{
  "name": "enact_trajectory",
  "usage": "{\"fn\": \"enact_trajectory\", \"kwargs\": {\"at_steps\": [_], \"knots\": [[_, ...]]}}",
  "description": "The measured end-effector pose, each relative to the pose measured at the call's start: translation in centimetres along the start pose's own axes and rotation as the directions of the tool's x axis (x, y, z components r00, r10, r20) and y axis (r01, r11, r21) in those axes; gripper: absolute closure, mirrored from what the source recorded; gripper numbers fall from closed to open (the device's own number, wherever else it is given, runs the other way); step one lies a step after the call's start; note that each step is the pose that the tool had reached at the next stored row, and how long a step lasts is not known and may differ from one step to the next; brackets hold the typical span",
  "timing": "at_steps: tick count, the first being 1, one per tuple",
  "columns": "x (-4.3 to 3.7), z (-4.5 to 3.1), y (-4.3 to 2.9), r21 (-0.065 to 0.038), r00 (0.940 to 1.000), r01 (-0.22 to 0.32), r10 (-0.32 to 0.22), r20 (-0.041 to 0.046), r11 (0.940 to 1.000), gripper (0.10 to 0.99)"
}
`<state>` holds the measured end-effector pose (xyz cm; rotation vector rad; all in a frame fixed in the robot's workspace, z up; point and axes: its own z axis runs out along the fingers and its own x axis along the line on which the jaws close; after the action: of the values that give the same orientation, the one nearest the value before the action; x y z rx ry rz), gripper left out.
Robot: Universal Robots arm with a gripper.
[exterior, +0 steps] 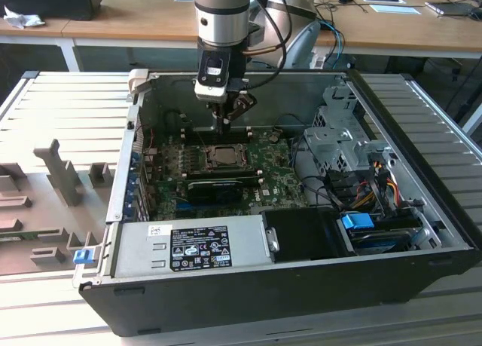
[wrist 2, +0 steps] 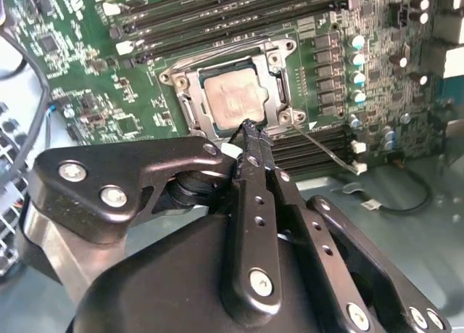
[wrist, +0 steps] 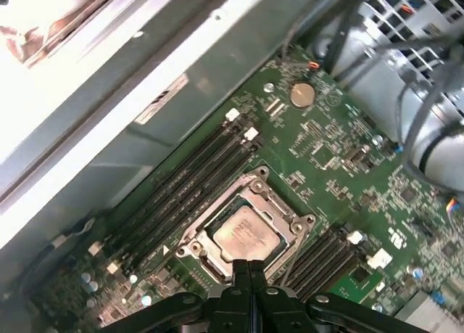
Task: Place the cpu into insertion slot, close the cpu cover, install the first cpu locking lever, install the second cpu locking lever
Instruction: 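Install the first cpu locking lever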
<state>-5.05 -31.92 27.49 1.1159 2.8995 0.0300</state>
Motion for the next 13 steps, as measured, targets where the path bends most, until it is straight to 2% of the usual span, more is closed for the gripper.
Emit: {"fn": "enact_trajectory", "kwargs": {"at_steps": [3,6,10,11,13], "knots": [[0.0,0.01,0.0,-0.002,0.998,0.063,-0.063,-0.0018,0.998,0.98],[0.0,0.01,0.0,-0.003,0.9924,0.123,-0.123,-0.0035,0.9924,0.98],[0.0,0.02,0.0,-0.006,0.9783,0.207,-0.207,-0.0057,0.9783,0.98],[0.0,0.03,0.0,-0.007,0.9709,0.239,-0.239,-0.0065,0.9709,0.98],[0.0,0.04,0.0,-0.008,0.9601,0.279,-0.279,-0.0074,0.9601,0.98]]}}
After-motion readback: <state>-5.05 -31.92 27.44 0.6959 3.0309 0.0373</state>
